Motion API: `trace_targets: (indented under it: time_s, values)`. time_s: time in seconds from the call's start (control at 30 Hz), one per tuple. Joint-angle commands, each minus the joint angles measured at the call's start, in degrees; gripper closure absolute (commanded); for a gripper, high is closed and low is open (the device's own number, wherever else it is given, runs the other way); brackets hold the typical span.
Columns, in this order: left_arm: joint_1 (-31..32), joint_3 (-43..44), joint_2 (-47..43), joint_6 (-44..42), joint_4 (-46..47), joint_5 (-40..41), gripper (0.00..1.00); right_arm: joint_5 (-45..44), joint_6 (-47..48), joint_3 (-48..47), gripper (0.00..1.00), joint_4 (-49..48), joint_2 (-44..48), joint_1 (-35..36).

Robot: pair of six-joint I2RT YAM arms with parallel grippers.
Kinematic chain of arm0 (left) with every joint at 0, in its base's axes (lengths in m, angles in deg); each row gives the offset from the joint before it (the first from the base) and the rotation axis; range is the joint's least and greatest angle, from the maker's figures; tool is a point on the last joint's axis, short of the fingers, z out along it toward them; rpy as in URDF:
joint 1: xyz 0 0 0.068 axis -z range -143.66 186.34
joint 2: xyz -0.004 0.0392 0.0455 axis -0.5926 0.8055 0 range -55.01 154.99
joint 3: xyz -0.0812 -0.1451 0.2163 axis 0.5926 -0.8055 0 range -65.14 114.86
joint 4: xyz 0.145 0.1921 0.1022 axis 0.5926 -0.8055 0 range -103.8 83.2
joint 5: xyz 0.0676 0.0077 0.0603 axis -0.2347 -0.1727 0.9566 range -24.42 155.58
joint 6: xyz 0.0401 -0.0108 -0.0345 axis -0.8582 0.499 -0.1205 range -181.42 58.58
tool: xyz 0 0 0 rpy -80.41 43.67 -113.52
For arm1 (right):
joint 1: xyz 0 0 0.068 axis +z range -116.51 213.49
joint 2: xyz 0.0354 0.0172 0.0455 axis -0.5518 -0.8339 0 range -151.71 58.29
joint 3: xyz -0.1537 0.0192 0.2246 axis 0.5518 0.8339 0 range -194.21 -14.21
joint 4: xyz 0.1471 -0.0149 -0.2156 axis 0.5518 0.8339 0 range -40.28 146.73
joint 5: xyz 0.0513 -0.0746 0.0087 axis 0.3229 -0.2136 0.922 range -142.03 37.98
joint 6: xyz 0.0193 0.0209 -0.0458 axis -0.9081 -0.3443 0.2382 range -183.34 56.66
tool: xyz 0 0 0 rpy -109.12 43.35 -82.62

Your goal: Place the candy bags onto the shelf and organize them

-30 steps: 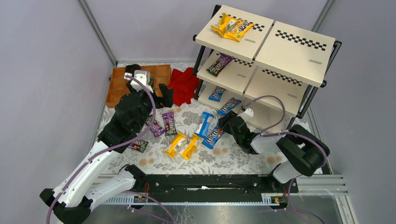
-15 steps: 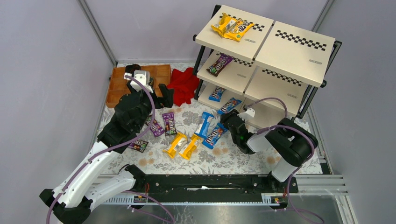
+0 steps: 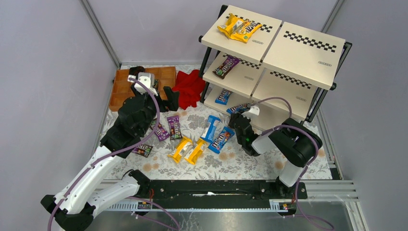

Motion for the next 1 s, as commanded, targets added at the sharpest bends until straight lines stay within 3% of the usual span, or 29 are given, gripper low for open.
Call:
trace_targets:
  time_s: [0.0,0.13,0.4,0.67,0.87,0.97]
  values:
    - [-0.3,-0.6,-0.56,0.37,2.96,-0.74,0.01,1.59,10.17,-2.56,0.95,-4.04,-0.75,-0.45]
    - [-0.3,-0.6,-0.5,0.36,2.95,-0.77,0.01,6.49,17.25,-3.46,1.0,-4.82,-1.55,-0.9]
    - [-0.3,-0.7,-0.68,0.37,3.05,-0.71,0.01,12.25,22.72,-3.94,0.99,-4.64,-2.55,-2.9]
    - [-0.3,-0.63,-0.5,0.45,3.04,-0.8,0.01,4.67,20.45,-5.79,0.67,10.86,3.48,-2.95]
    - [-0.3,-0.55,-0.49,0.53,2.89,-0.82,0.01,7.94,23.04,-5.79,0.46,26.21,13.51,-2.62]
    - [-0.3,-0.43,-0.51,0.54,2.82,-0.94,0.01,13.35,27.83,-8.78,0.44,37.23,16.52,-2.02]
